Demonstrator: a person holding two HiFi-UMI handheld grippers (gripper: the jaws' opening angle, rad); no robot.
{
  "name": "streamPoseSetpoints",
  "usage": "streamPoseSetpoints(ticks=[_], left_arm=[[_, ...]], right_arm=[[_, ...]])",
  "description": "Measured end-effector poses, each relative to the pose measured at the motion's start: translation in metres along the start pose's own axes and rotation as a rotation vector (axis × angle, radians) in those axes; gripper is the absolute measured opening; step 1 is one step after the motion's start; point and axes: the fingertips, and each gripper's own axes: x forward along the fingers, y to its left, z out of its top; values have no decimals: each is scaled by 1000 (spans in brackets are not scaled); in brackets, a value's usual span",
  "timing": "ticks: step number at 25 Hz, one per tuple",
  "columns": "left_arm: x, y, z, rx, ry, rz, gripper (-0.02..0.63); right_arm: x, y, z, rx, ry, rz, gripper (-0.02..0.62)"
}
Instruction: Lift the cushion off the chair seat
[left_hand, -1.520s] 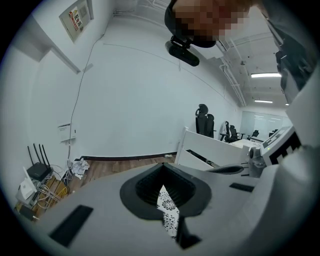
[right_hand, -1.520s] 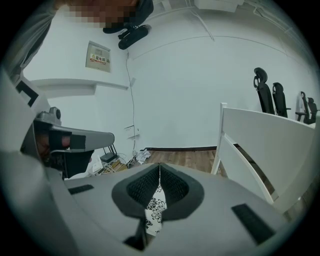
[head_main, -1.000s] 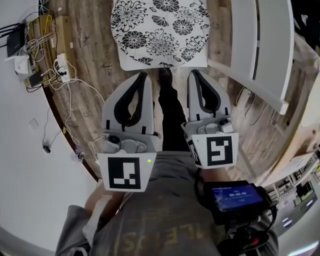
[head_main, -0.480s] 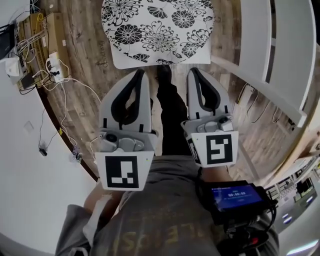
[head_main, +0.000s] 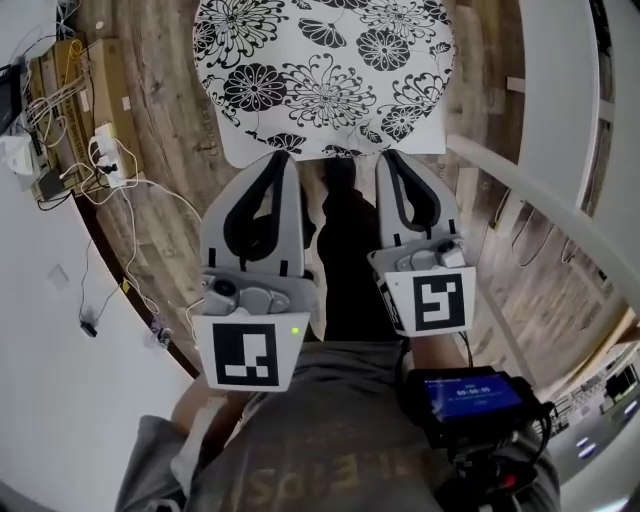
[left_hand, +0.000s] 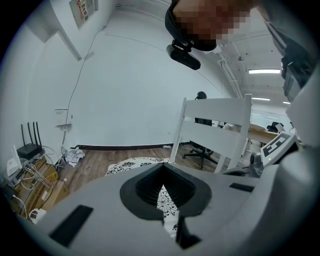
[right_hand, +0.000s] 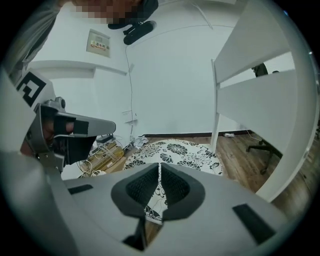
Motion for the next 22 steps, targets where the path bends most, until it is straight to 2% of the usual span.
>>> streamPoseSetpoints(ticks=[3, 5, 7, 12, 14, 20, 21, 22], left_arm=[[12, 7, -21, 14, -13, -6, 6], [21, 15, -36, 22, -19, 0, 6], [29, 26, -51, 23, -17, 11, 6], [39, 43, -70, 20, -26, 32, 6], [38, 47, -76, 21, -20, 36, 6], [35, 52, -75, 27, -25, 46, 6], [34, 52, -74, 28, -30, 47, 6], [33, 52, -72, 30, -34, 49, 6]], right_arm=[[18, -2, -23, -9, -8, -1, 38], [31, -2, -37, -33, -14, 7, 77], [44, -1, -55, -52, 0, 17, 148], [71, -7, -102, -53, 91, 19, 371], [78, -5, -118, -82, 135, 29, 422], [85, -4, -125, -141, 162, 5, 420], [85, -5, -123, -146, 155, 1, 371], [84, -5, -120, -150, 146, -5, 274]])
